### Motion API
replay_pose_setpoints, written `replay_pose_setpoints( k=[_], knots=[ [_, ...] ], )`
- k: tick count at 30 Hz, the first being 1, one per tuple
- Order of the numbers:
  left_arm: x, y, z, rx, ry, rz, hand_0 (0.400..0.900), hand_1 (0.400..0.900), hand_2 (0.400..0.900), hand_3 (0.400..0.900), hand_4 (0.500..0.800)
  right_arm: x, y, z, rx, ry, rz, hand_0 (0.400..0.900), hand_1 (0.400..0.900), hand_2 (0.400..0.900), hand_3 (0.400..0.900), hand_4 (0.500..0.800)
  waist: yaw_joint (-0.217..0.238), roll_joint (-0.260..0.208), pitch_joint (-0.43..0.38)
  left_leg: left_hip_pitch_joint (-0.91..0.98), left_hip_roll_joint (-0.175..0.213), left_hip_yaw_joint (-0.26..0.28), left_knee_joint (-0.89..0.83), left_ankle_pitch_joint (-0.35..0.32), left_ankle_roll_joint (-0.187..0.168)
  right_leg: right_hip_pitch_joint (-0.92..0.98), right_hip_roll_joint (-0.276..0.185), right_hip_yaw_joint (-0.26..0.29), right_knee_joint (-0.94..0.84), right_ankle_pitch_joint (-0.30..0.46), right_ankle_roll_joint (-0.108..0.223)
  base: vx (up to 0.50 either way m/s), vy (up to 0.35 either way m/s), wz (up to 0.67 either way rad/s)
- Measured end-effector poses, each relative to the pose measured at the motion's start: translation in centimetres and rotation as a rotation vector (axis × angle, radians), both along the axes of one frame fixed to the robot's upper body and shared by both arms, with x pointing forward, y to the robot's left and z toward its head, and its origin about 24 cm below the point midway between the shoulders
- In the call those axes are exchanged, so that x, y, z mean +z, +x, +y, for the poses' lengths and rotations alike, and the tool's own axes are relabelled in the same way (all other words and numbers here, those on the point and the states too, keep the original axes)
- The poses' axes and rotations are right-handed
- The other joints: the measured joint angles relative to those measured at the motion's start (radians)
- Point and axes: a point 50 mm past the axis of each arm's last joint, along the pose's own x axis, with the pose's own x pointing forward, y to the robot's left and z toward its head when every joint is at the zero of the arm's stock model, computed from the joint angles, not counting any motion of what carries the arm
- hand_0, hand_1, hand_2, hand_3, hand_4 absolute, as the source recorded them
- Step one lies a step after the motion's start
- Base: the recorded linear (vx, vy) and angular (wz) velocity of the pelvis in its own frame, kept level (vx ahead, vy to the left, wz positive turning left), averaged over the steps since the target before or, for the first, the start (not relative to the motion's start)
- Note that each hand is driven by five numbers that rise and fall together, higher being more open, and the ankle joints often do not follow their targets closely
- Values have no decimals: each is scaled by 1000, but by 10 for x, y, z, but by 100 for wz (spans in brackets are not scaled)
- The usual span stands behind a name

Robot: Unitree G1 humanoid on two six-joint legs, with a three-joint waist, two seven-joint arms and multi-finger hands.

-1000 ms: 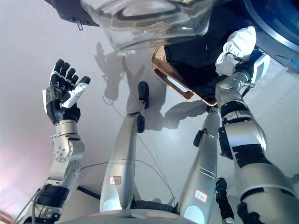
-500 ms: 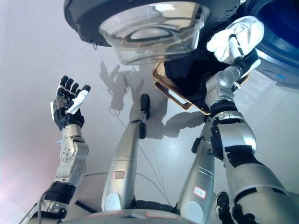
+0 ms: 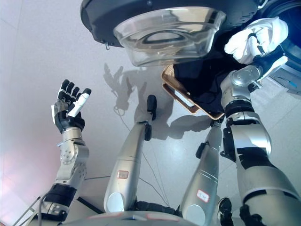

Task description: Put the clothes in the basket into the washing machine.

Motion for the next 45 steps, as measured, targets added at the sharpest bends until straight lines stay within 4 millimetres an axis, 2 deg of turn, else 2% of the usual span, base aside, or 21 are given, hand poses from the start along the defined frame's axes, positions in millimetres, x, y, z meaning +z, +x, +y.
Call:
replay_pose_setpoints(
  k=[4,8,12,14,19,21,23,24,25,28,30,38,41,44,45],
  knots=[
    [0,0,0,1,0,0,900,900,900,900,800,6,-2,-7,-18,-96,38,400,400,400,400,500,-5,1,0,0,-5,2,-20,10,3,-1,-4,0,-16,-7,7,13,-32,-5],
    [1,1,0,2,-1,-3,900,900,900,900,800,10,-1,-3,-6,-167,54,400,400,400,400,500,-25,3,2,1,-5,2,-35,21,-3,-1,-1,3,-28,3,-1,5,-25,-5],
    [2,7,-2,3,-10,-7,900,900,900,900,800,6,-2,2,20,-185,38,400,400,400,400,500,-24,9,4,22,-3,14,-44,22,-5,2,-2,7,-28,23,11,-7,-12,-14],
    [-1,9,-3,9,-16,1,900,900,900,900,800,1,-1,7,37,-183,44,400,400,400,400,500,-27,10,5,38,0,23,-44,21,-6,6,-2,7,-19,23,11,-15,-23,-12],
    [-15,13,3,41,-12,73,900,900,900,900,800,-17,8,43,136,-135,47,400,400,400,400,500,-61,10,5,93,10,27,-26,6,-7,45,6,7,3,18,5,-23,-18,-8],
    [-19,12,4,49,-11,89,900,900,900,900,800,-22,9,51,155,-115,48,400,400,400,400,500,-71,10,5,110,9,28,-26,5,-5,60,6,8,1,5,4,-35,17,-18],
    [-20,11,6,62,-14,97,900,900,900,900,800,-22,10,55,162,-112,47,400,400,400,400,500,-74,10,5,114,10,30,-30,7,-2,67,7,7,-16,-27,31,-41,14,-23],
    [-21,11,6,68,-15,99,900,900,900,900,800,-23,10,56,162,-112,46,400,400,400,400,500,-69,11,5,113,30,40,-35,7,-1,51,14,7,14,-41,16,-40,3,-19],
    [-20,11,8,76,-16,99,900,900,900,900,800,-24,9,56,156,-100,41,400,400,400,400,500,-68,10,5,113,29,51,-31,6,-3,32,25,15,60,-29,4,-37,8,-17],
    [-26,7,9,92,-22,122,900,900,900,900,800,-22,8,57,143,-116,29,400,400,400,400,500,-80,10,5,118,26,63,-33,6,-3,39,27,43,24,-21,7,-16,4,-5],
    [-27,7,8,92,-24,124,900,900,900,900,800,-21,5,50,94,-98,23,400,400,400,400,500,-88,10,5,124,24,75,-28,-2,-1,40,25,62,20,-8,-8,-5,-5,3],
    [-25,8,9,100,-31,114,900,900,900,900,800,-12,-8,15,-104,-33,-14,400,400,400,400,500,-82,13,6,170,24,75,-43,-5,-3,74,23,57,23,-2,-5,23,-20,6],
    [-24,7,14,116,-27,109,900,900,900,900,800,-5,-17,-10,-173,-54,-21,400,400,400,400,500,-79,17,4,195,19,75,-48,-8,1,94,20,57,22,-11,-9,26,-18,-3],
    [-24,3,19,134,-22,111,900,900,900,900,800,16,-31,-42,-256,-111,-54,400,400,400,400,500,-79,19,5,192,11,74,-62,-1,8,89,11,56,15,-42,21,13,-10,-7],
    [-24,3,20,132,-22,110,900,900,900,900,800,24,-38,-56,-293,-147,-53,400,400,400,400,500,-79,21,5,189,17,77,-71,3,9,75,11,56,36,-43,16,0,0,0]
  ],
)
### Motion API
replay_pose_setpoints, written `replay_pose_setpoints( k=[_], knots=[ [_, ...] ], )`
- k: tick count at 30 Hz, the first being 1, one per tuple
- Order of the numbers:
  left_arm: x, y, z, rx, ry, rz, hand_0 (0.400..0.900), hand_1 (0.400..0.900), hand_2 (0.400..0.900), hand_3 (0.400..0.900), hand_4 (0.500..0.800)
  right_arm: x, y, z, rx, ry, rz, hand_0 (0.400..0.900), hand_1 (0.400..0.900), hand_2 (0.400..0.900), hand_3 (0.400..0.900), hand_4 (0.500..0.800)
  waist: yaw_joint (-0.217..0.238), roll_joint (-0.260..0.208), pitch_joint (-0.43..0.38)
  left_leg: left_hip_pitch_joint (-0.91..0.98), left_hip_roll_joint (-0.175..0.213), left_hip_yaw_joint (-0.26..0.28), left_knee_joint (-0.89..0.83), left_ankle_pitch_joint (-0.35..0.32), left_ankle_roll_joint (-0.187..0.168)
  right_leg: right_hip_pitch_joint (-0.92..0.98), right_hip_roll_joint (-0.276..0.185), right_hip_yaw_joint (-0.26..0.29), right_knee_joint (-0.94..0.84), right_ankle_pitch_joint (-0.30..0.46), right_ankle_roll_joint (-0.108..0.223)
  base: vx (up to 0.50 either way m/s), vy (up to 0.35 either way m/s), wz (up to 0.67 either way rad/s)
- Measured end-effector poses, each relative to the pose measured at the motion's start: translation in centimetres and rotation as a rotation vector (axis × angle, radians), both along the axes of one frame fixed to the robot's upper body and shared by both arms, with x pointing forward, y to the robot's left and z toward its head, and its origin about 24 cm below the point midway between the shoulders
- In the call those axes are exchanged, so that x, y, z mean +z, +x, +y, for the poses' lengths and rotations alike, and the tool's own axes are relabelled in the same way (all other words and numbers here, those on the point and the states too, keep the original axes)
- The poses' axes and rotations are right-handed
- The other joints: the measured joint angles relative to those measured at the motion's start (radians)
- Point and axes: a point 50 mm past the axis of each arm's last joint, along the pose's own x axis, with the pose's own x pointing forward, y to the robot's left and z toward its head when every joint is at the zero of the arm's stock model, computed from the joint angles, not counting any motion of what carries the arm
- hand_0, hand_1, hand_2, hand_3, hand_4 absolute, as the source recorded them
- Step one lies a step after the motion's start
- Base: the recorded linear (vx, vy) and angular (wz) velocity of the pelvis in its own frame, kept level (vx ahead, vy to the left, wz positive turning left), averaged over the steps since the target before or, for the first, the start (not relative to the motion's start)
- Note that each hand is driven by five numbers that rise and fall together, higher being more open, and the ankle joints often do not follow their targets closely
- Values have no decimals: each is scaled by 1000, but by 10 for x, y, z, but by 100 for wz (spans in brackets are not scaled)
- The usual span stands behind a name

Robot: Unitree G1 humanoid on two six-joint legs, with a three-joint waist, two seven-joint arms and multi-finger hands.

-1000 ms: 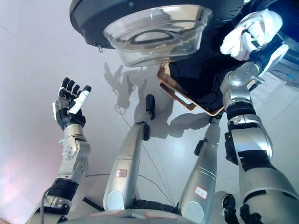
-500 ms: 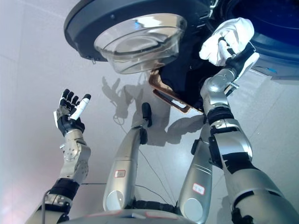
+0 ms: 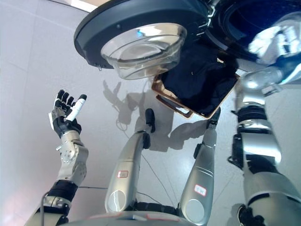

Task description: Put the clothes in the basket into the washing machine.

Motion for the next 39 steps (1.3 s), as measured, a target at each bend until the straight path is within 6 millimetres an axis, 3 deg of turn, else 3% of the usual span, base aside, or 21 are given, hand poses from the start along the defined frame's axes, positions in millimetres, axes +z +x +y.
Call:
replay_pose_setpoints(
  k=[1,8,9,10,26,28,31,34,39],
  knots=[
    [1,0,0,-4,1,-7,900,900,900,900,800,8,-6,-13,-35,-35,17,400,400,400,400,500,-2,2,-1,-8,-11,1,-4,4,-6,-17,0,3,17,2,-2,17,-31,1],
    [11,2,-8,-51,6,-57,900,900,900,900,800,36,-4,-20,-36,-12,9,400,400,400,400,500,5,7,0,-35,-12,-4,-47,28,-19,-40,9,4,-38,39,-14,30,-13,0],
    [13,3,-9,-61,8,-68,900,900,900,900,800,43,-6,-24,-29,-13,0,816,816,816,816,749,11,9,-1,-41,-12,-4,-48,28,-20,-46,9,4,-38,47,-10,19,-20,-3],
    [15,4,-9,-64,8,-75,900,900,900,900,800,44,-6,-24,-35,1,-5,900,900,900,900,800,15,9,-1,-45,-12,-3,-48,28,-20,-50,8,1,-38,47,-10,0,0,0],
    [22,6,-11,-69,7,-107,900,900,900,900,800,45,-6,-26,6,-3,-17,900,900,900,900,800,15,9,0,-62,-10,-10,-26,21,-19,-56,10,-6,-33,44,-14,-1,0,0],
    [23,6,-11,-57,3,-108,900,900,900,900,800,42,-6,-22,31,-19,-43,900,900,900,900,800,12,9,0,-62,-8,-11,-26,21,-20,-56,12,-8,-30,49,-13,-10,4,-5],
    [24,7,-12,-45,-8,-115,900,900,900,900,800,33,-1,0,115,-111,-70,900,900,900,900,800,-9,8,0,-62,-5,-16,-23,19,-23,-55,14,-23,-24,49,-13,-11,1,-6],
    [26,8,-14,-40,-15,-123,900,900,900,900,800,13,3,30,195,-152,-96,900,900,900,900,800,-29,7,0,-58,1,-20,-1,8,-21,-45,19,-26,-14,49,-13,0,0,0],
    [30,12,-16,-35,-11,-138,900,900,900,900,800,-63,4,66,277,-95,37,900,900,900,900,800,-46,5,1,-29,4,-29,28,-8,-15,1,22,-29,-16,37,-22,10,-2,3]
  ],
)
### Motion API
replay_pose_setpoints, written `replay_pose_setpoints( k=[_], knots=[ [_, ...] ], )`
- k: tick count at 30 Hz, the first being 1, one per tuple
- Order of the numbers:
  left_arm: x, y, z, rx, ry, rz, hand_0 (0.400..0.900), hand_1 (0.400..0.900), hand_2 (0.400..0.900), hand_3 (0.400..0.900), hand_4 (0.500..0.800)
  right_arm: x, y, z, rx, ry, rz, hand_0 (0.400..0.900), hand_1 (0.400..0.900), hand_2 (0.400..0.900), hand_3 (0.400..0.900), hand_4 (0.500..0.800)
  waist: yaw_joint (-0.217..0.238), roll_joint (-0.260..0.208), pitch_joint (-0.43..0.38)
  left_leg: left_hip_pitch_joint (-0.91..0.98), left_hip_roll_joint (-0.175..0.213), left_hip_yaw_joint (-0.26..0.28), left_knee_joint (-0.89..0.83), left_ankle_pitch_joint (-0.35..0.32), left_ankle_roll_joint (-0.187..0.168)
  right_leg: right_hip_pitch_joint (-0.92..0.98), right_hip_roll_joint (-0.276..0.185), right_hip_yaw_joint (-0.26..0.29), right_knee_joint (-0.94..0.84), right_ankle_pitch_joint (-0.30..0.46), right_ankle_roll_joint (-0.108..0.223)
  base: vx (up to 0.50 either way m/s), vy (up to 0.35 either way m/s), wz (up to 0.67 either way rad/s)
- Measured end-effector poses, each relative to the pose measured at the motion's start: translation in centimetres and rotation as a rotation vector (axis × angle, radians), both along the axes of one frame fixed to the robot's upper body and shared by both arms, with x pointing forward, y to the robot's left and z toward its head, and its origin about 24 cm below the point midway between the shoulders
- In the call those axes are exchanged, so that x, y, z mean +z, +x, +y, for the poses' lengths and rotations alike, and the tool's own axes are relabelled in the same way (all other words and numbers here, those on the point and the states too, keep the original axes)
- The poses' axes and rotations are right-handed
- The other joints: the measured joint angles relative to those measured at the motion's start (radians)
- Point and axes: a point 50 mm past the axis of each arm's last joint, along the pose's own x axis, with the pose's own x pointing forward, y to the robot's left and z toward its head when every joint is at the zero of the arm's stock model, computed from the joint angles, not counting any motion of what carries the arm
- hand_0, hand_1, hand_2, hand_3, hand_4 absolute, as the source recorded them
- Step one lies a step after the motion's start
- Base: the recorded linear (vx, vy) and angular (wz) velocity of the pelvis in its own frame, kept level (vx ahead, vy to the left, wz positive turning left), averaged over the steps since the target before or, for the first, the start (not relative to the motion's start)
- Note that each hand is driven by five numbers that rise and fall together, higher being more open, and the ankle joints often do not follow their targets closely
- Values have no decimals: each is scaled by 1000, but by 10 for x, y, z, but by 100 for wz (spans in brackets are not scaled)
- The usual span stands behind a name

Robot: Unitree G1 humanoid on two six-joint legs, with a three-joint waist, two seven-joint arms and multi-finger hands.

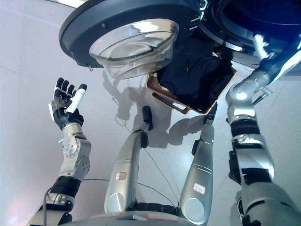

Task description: Put the clothes in the basket into the washing machine.

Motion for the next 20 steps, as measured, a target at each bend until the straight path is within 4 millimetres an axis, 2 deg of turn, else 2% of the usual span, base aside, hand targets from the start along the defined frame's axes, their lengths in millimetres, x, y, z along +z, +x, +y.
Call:
replay_pose_setpoints(
  k=[5,7,9,12,15,20],
  knots=[
    [-9,0,-1,28,-22,38,900,900,900,900,800,-105,-21,43,112,78,299,900,900,900,900,800,-34,-8,1,48,2,-23,15,-12,2,80,1,-24,-15,-29,35,39,-5,9],
    [-15,1,1,36,-18,71,900,900,900,900,800,-132,-32,53,151,103,389,900,900,900,900,800,-36,-27,2,82,6,-22,12,-18,1,111,1,-25,-14,-29,36,76,-20,10],
    [-26,-1,4,48,-17,126,900,900,900,900,800,-150,-40,60,191,103,452,900,900,900,900,800,-36,-43,1,127,8,-23,7,-23,-4,154,6,-29,-14,-29,36,88,-22,13],
    [-40,-4,11,79,-21,197,900,900,900,900,800,-156,-43,60,244,70,486,900,900,900,900,800,-36,-72,-2,201,11,-35,-26,-25,-11,221,10,-44,-15,-41,28,118,-31,18],
    [-49,-7,18,85,3,254,900,900,900,900,800,-155,-43,49,283,-35,543,900,900,900,900,800,-29,-99,-25,282,11,-51,-68,-19,-21,297,10,-78,-14,-66,23,126,-37,19],
    [-62,-14,37,87,51,345,900,900,900,900,800,-137,-29,43,337,-201,564,900,900,900,900,800,11,-144,-66,408,30,-50,-150,3,-46,389,26,-118,-19,-77,-1,113,-25,7]
  ],
)
